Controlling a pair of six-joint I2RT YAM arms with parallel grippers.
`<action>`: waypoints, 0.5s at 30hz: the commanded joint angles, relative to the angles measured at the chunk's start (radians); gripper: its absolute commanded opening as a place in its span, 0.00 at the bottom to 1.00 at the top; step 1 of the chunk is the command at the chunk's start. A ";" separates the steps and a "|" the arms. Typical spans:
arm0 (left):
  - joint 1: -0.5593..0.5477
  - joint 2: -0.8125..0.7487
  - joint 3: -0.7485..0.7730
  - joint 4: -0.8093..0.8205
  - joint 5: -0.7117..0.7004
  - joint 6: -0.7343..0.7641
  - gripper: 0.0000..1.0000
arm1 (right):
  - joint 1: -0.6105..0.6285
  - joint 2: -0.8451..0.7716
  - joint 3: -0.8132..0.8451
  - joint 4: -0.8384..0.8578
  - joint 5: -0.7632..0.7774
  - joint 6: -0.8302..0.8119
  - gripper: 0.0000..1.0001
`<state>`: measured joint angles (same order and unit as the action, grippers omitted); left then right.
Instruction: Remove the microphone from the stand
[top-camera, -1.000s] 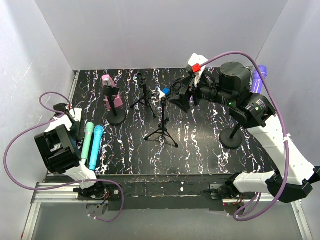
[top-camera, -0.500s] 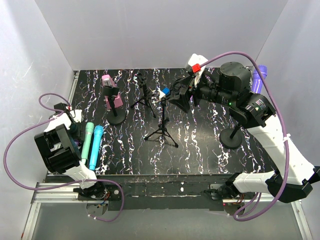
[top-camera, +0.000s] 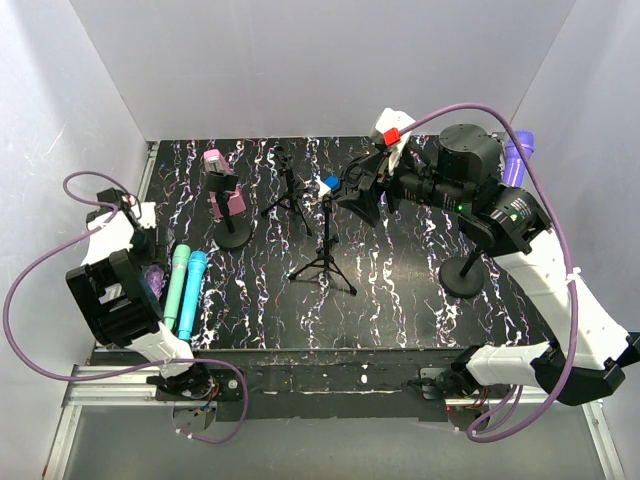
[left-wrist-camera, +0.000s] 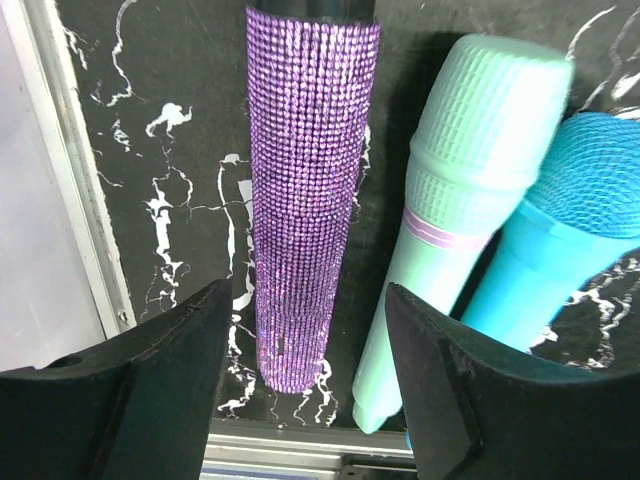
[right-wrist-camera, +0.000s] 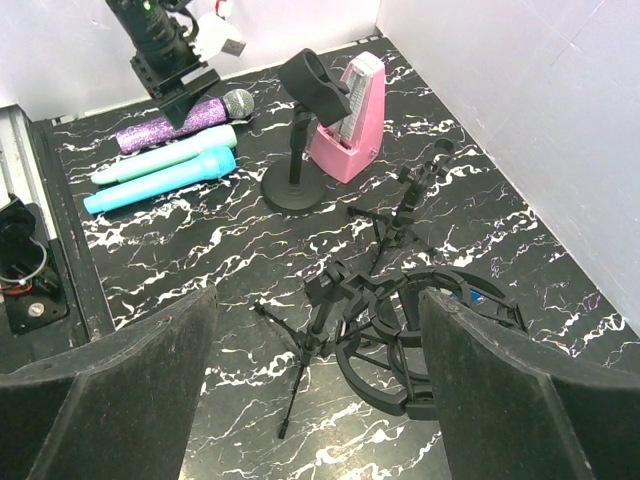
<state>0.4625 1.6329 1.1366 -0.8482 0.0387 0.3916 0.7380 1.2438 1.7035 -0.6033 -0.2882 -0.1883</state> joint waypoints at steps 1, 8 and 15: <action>-0.001 -0.031 0.127 -0.107 0.070 -0.045 0.62 | 0.003 0.003 0.019 0.000 -0.009 -0.002 0.87; -0.002 -0.061 0.389 -0.293 0.350 0.035 0.62 | 0.001 0.005 0.068 -0.047 0.004 -0.031 0.87; -0.057 -0.015 0.835 -0.387 0.773 0.092 0.65 | -0.002 0.013 0.183 -0.255 0.026 -0.004 0.93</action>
<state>0.4473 1.6329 1.7344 -1.1770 0.4656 0.4511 0.7380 1.2598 1.7927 -0.7391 -0.2829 -0.2089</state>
